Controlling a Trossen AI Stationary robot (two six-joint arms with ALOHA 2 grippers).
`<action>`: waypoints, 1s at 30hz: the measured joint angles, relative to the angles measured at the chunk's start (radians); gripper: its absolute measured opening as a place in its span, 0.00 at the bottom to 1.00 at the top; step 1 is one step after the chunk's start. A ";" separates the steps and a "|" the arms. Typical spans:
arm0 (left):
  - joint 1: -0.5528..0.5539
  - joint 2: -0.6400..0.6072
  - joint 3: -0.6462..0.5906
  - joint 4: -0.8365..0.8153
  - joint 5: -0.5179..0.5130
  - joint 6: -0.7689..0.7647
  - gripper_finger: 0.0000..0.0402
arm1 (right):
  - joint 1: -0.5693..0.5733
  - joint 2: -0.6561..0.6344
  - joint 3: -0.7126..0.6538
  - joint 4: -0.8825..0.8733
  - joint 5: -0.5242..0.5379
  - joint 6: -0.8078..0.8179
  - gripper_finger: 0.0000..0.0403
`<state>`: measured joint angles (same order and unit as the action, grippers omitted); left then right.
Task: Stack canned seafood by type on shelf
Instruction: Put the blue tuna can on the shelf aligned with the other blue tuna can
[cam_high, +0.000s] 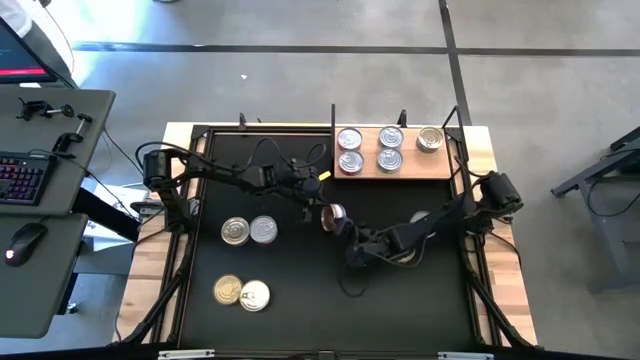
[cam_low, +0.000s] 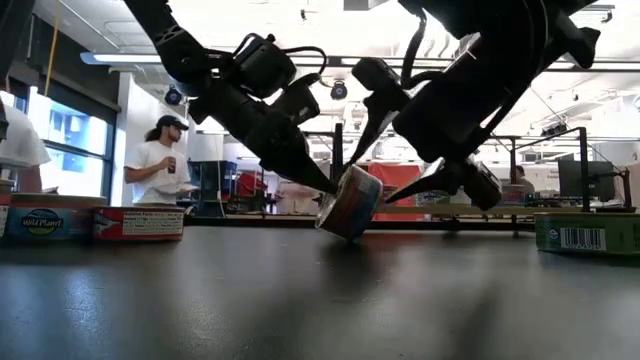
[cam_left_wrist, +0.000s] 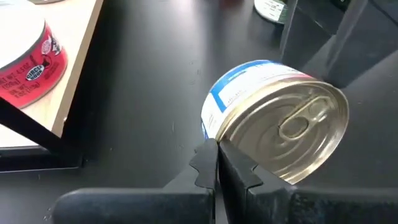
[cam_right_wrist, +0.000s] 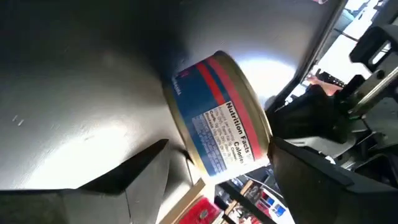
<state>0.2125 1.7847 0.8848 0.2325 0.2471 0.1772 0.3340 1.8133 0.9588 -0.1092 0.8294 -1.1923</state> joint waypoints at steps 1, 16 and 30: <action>0.003 0.000 0.000 0.000 0.004 0.000 0.00 | 0.000 0.000 -0.001 0.018 -0.004 -0.016 0.66; 0.000 0.000 0.000 0.006 0.018 -0.001 0.00 | -0.041 0.001 -0.002 0.057 -0.105 -0.015 0.66; -0.009 0.000 0.000 0.004 0.006 -0.008 0.00 | -0.088 0.001 -0.003 0.108 -0.231 0.096 0.63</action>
<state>0.2037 1.7844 0.8848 0.2367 0.2531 0.1688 0.2458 1.8141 0.9559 -0.0010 0.5986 -1.0958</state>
